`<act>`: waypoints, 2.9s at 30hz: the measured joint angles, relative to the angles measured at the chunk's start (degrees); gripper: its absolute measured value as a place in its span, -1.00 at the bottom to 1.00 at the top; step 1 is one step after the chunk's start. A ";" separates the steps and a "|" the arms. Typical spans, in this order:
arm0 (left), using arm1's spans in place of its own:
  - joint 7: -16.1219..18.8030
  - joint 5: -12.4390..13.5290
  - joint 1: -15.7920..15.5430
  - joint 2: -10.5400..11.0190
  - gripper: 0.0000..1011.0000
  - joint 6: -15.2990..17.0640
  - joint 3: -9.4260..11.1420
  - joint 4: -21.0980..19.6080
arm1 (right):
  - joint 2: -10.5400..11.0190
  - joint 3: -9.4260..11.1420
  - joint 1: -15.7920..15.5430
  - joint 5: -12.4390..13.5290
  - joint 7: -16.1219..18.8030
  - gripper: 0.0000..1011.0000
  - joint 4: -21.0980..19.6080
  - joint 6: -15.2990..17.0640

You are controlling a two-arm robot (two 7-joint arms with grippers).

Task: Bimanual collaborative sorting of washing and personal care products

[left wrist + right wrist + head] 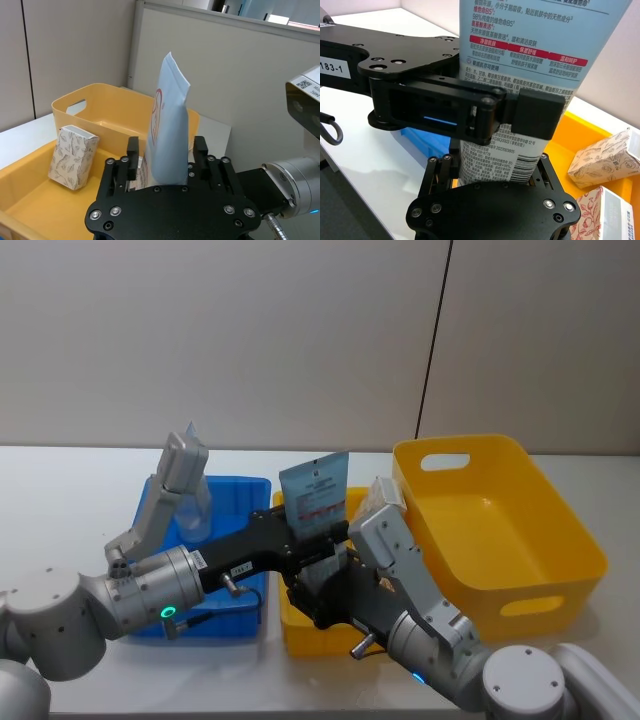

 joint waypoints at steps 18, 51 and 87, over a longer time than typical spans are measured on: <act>0.00 0.03 0.00 0.02 0.98 0.00 -0.01 0.01 | 0.35 3.48 -1.68 -0.87 -3.88 0.12 -1.69 0.07; 0.00 0.03 0.00 0.01 0.98 0.00 -0.01 0.01 | 0.57 18.47 -0.15 2.78 -12.71 0.10 -4.51 6.62; 0.00 0.03 0.00 0.01 0.98 0.00 -0.01 0.01 | 0.46 18.77 1.26 1.68 -12.40 0.10 -0.85 14.38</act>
